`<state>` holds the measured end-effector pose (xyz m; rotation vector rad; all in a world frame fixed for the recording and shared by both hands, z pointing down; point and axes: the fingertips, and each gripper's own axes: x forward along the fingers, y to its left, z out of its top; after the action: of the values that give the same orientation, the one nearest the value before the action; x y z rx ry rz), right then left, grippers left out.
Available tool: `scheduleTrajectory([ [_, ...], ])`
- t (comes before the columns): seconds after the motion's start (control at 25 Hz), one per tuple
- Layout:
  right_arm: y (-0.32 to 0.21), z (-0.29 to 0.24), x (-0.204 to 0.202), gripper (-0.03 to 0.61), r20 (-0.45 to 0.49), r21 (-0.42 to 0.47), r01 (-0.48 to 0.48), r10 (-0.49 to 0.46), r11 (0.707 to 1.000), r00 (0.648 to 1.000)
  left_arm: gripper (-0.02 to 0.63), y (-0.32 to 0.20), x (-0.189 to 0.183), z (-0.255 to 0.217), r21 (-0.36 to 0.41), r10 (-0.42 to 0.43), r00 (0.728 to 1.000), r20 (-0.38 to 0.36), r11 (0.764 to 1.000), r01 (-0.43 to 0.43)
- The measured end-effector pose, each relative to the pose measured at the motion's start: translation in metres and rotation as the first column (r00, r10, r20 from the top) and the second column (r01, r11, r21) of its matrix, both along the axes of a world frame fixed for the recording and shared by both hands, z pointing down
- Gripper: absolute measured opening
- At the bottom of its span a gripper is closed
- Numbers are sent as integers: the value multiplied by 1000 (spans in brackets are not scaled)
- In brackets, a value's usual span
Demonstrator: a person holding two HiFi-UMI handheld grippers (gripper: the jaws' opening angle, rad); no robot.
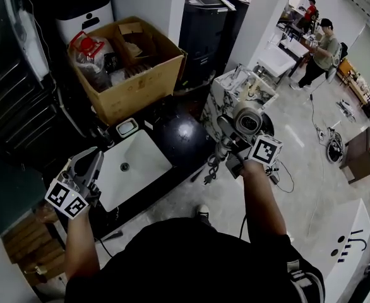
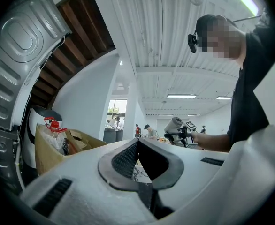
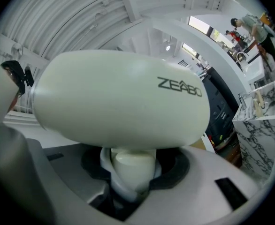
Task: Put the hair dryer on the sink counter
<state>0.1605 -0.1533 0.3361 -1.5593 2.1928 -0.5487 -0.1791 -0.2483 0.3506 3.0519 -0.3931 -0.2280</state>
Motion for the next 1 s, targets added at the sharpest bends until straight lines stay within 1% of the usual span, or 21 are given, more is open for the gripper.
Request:
scheduleTrajectory([
  [0.2,-12,2,18,167,15,9,21,-21,1000,1000,15,-6,16,-1,9,-24,1000,12,1000,24],
  [0.36,-30,15,38,166,10,-28,29,-28,999,1000,15,-13,33,-2,14,-61,998,23,998,61],
  [0.48,-49,14,51,165,-4,-21,70,-70,997,998,15,-18,47,-1,13,-93,995,39,996,93],
  [0.68,-79,21,84,164,19,-42,117,-116,992,993,15,-25,71,0,7,-155,986,62,988,155],
  [0.84,-99,5,90,164,5,-6,192,-192,981,981,15,-32,88,-3,5,-193,979,64,981,193],
  [1.0,-116,16,111,164,-18,-64,196,-198,978,980,15,-35,103,-4,-3,-230,971,61,973,230],
])
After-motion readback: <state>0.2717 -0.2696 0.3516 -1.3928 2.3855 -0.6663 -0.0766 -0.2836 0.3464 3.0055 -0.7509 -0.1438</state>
